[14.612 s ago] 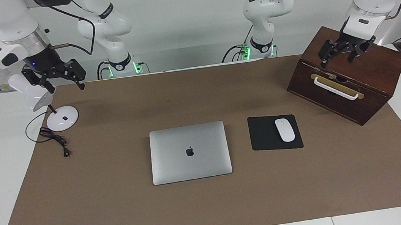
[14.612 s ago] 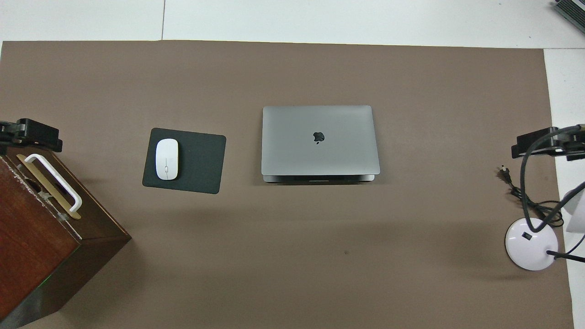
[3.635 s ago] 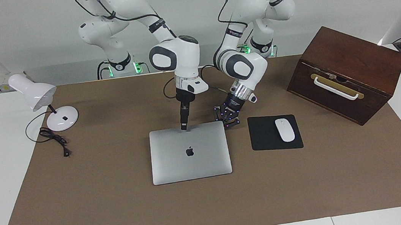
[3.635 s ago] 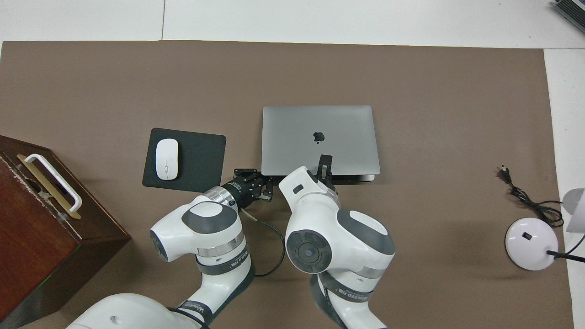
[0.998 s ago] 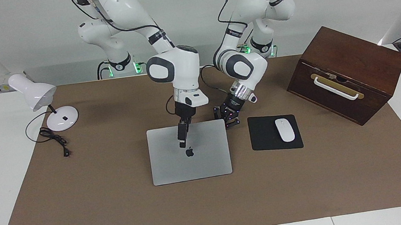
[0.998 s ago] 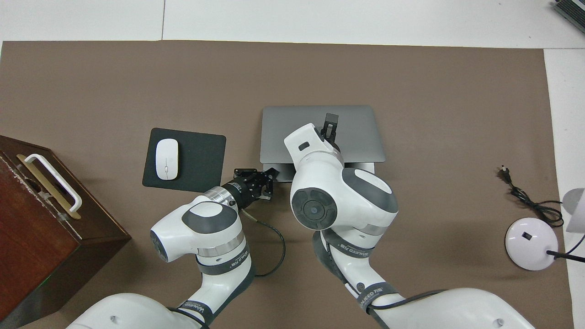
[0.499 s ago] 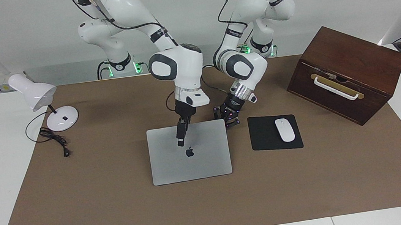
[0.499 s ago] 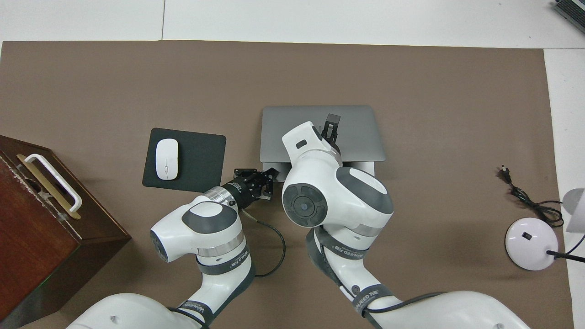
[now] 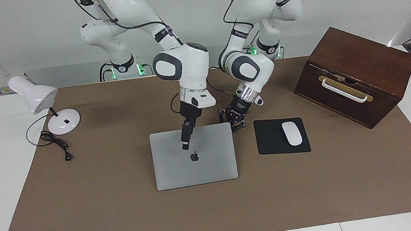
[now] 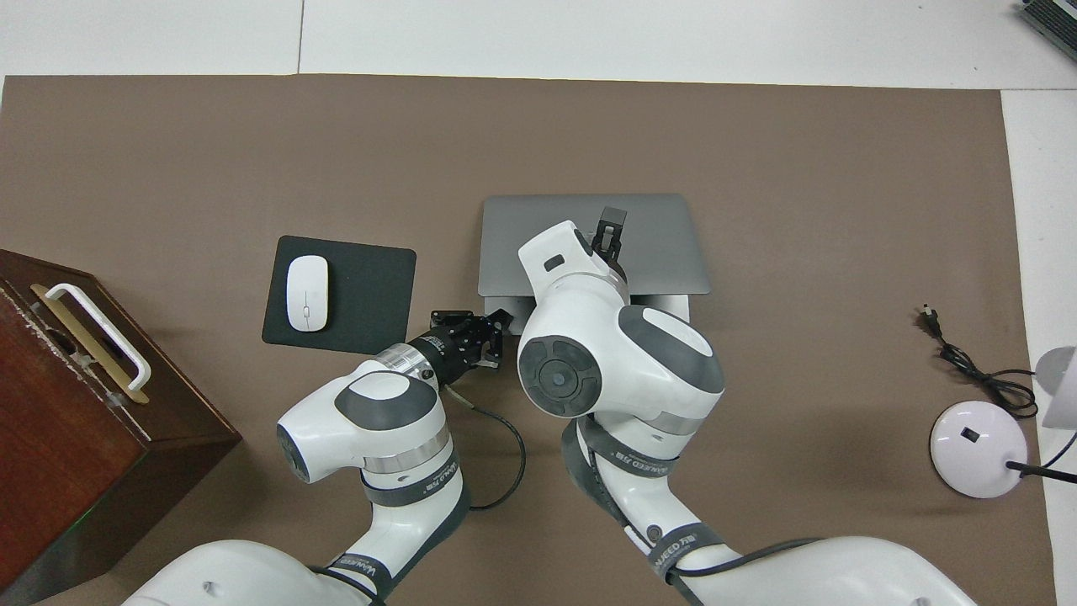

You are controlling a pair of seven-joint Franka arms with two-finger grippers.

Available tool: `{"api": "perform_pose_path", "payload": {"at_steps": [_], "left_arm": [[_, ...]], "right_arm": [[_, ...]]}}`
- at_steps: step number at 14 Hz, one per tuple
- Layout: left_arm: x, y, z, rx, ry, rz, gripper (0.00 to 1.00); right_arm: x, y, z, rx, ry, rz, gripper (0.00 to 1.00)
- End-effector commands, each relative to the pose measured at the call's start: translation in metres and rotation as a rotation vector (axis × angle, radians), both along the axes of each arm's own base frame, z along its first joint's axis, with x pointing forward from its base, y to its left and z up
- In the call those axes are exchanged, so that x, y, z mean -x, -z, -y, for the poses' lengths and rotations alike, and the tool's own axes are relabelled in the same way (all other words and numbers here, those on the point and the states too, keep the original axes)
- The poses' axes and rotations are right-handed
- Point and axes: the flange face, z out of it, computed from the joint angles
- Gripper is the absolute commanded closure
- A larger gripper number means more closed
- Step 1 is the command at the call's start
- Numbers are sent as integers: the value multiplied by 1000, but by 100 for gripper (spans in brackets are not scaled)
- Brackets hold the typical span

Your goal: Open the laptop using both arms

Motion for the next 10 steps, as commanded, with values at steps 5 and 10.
{"api": "perform_pose_path", "payload": {"at_steps": [5, 10], "left_arm": [[12, 37, 4, -57, 12, -49, 100], [13, 38, 4, -58, 12, -50, 100]], "right_arm": [[-13, -18, -1, 13, -31, 4, 0], [-15, -22, -2, 10, -35, 7, 0]]}}
